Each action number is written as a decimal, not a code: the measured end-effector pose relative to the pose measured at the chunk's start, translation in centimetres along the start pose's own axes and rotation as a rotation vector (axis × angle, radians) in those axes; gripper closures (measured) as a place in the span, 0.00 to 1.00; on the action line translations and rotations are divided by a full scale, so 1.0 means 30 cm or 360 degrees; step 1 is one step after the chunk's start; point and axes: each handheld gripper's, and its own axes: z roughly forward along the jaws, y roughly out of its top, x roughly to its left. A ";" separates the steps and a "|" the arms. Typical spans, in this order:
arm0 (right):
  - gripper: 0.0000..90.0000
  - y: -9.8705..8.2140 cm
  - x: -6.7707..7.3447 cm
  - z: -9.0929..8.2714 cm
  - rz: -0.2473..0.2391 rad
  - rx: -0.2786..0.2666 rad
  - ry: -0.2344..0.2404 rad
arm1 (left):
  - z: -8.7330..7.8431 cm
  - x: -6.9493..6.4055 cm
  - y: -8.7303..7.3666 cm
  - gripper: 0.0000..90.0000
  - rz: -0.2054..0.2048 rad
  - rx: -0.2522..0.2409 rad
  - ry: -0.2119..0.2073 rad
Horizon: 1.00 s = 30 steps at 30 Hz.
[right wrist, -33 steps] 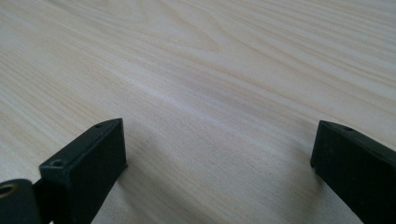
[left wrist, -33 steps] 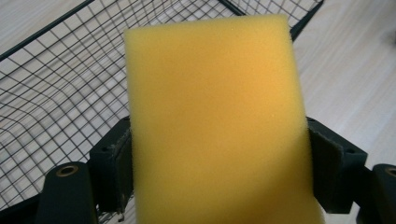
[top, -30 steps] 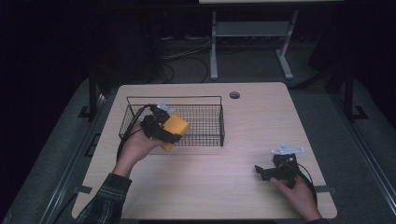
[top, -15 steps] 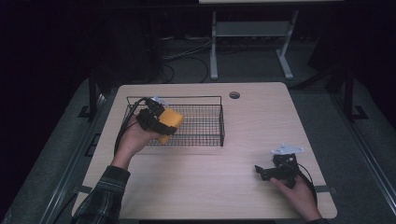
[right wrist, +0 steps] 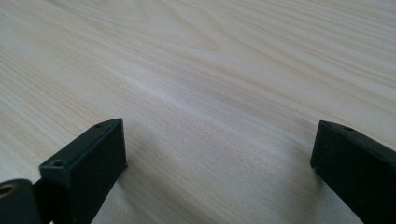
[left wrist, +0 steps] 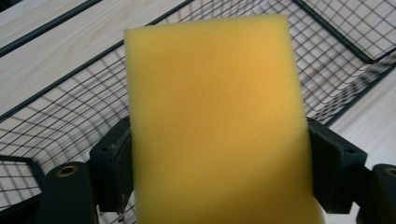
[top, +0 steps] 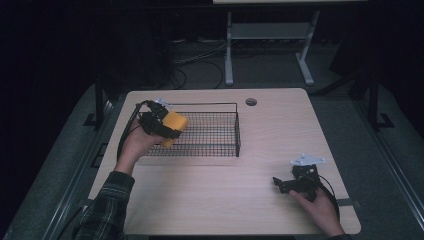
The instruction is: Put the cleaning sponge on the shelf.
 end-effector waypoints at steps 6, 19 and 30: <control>0.03 0.000 0.000 0.000 0.0000 0.0000 0.0000 | 0.002 0.045 -0.010 0.24 -0.0034 -0.0007 0.0022; 0.03 0.000 0.000 0.000 0.0000 0.0000 0.0000 | 0.011 0.127 -0.026 0.24 -0.0109 0.0007 0.0113; 0.03 0.000 0.000 0.000 -0.0001 0.0000 0.0000 | 0.039 0.182 -0.054 0.24 -0.0183 0.0029 0.0163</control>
